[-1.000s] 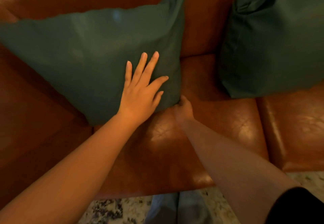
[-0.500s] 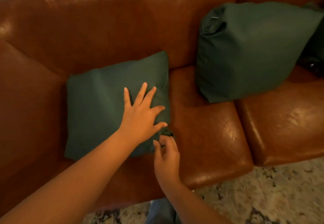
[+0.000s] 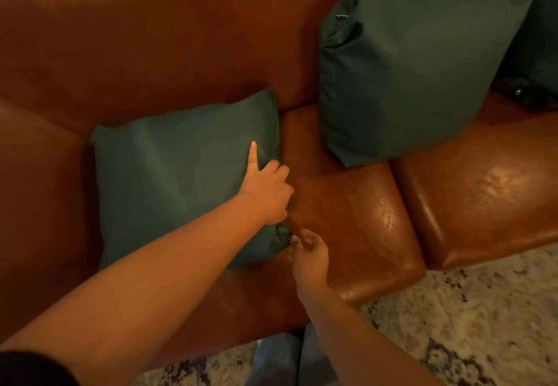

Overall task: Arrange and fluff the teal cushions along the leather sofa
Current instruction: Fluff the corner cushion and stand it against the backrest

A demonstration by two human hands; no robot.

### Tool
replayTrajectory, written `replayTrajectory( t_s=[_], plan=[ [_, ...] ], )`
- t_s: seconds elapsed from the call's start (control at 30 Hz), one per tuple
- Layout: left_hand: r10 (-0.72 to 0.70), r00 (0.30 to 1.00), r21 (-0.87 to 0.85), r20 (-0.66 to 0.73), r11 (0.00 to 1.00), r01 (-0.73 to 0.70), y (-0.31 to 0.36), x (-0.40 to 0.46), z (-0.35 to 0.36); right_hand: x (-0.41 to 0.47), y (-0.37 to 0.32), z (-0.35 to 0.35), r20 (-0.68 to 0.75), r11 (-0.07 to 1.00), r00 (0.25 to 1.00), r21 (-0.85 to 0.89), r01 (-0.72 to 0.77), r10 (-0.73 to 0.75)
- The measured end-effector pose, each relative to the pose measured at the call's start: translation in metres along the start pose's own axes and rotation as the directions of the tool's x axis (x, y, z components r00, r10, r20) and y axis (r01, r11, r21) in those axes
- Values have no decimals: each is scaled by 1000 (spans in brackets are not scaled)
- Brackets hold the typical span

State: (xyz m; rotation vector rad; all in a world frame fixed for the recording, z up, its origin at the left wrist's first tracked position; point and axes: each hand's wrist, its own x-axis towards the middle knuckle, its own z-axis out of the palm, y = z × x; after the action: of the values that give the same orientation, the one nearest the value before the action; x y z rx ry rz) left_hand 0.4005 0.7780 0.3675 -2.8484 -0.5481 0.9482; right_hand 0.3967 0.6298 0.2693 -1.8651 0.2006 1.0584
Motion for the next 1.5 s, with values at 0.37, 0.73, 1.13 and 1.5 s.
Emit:
replayTrajectory(
  t_s=[0.37, 0.73, 1.13, 1.5],
  plan=[
    [14, 1000, 155, -21, 988, -10, -9, 14, -3, -18, -15, -24, 229, 969, 960, 151, -197, 160],
    [-59, 979, -81, -193, 996, 44, -9, 23, 15, -18, 5, -43, 168, 996, 983, 50, -79, 70],
    [184, 872, -185, -454, 938, -294, 36, 0, 42, 13, 3, -51, 409, 752, 859, -448, 484, -309],
    [179, 978, -90, 104, 981, -170, 50, 11, 33, 40, -15, -24, 457, 737, 866, -510, 443, -204]
  ],
)
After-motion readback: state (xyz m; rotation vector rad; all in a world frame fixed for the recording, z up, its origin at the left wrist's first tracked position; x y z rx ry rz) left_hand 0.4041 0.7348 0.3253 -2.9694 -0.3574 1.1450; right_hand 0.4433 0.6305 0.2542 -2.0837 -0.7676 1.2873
